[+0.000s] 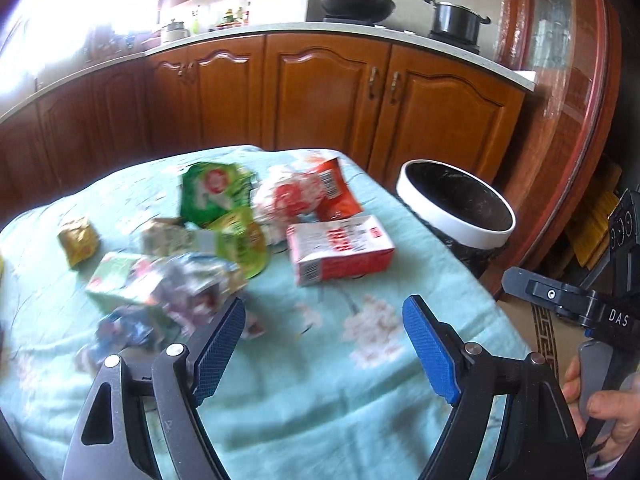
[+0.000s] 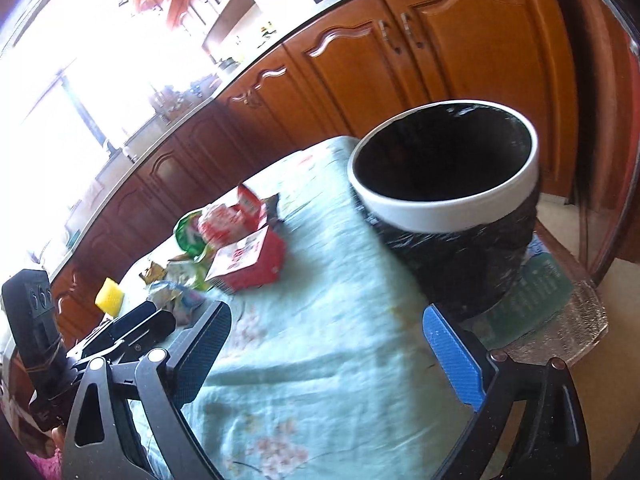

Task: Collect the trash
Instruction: 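Grasp crumpled paper with the left tool while the right tool grasps a crumpled wrapper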

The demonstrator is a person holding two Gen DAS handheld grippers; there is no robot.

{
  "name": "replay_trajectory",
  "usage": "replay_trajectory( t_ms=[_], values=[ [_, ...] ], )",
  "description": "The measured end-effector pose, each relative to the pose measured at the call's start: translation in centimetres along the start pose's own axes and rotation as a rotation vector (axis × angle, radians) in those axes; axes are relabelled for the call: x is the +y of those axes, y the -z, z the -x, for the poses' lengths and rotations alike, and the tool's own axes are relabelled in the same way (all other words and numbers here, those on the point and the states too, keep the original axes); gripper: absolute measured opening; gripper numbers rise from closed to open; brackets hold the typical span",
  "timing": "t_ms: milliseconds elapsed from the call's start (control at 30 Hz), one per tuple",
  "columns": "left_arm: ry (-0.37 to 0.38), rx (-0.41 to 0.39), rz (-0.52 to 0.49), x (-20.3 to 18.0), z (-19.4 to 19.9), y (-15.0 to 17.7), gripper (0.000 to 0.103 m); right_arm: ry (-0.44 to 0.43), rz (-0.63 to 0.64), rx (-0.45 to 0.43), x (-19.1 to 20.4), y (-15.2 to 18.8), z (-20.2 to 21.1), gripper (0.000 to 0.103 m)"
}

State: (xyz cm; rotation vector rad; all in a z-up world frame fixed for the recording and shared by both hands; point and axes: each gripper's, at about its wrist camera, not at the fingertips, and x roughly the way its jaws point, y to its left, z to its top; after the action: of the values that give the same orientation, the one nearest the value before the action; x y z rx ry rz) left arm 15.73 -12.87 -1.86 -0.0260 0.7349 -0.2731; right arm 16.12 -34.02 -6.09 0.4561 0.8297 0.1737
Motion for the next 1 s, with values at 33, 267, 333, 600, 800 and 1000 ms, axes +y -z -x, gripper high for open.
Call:
replay_trajectory(
  t_ms=[33,267,333,600,800,1000],
  values=[
    [-0.006,-0.003,0.015,0.5,0.8,0.5,0.081,-0.008,0.007,0.002,0.6,0.3,-0.2,0.098],
    [-0.057,-0.047,0.096,4.0,5.6,2.9,0.081,-0.077,0.080,0.022,4.7,2.4,-1.6,0.098],
    [-0.070,-0.050,0.108,4.9,6.7,3.7,0.082,-0.103,0.088,0.026,5.7,2.8,-2.0,0.098],
    [-0.137,-0.043,0.162,8.2,9.5,5.5,0.082,-0.139,0.153,0.109,9.8,4.0,-4.1,0.098],
    [-0.182,-0.031,0.210,10.6,9.5,4.9,0.082,-0.163,0.229,0.107,12.9,4.1,-5.4,0.097],
    [-0.173,0.012,0.269,13.4,7.9,3.8,0.082,-0.177,0.231,0.115,14.3,3.0,-7.7,0.085]
  ],
)
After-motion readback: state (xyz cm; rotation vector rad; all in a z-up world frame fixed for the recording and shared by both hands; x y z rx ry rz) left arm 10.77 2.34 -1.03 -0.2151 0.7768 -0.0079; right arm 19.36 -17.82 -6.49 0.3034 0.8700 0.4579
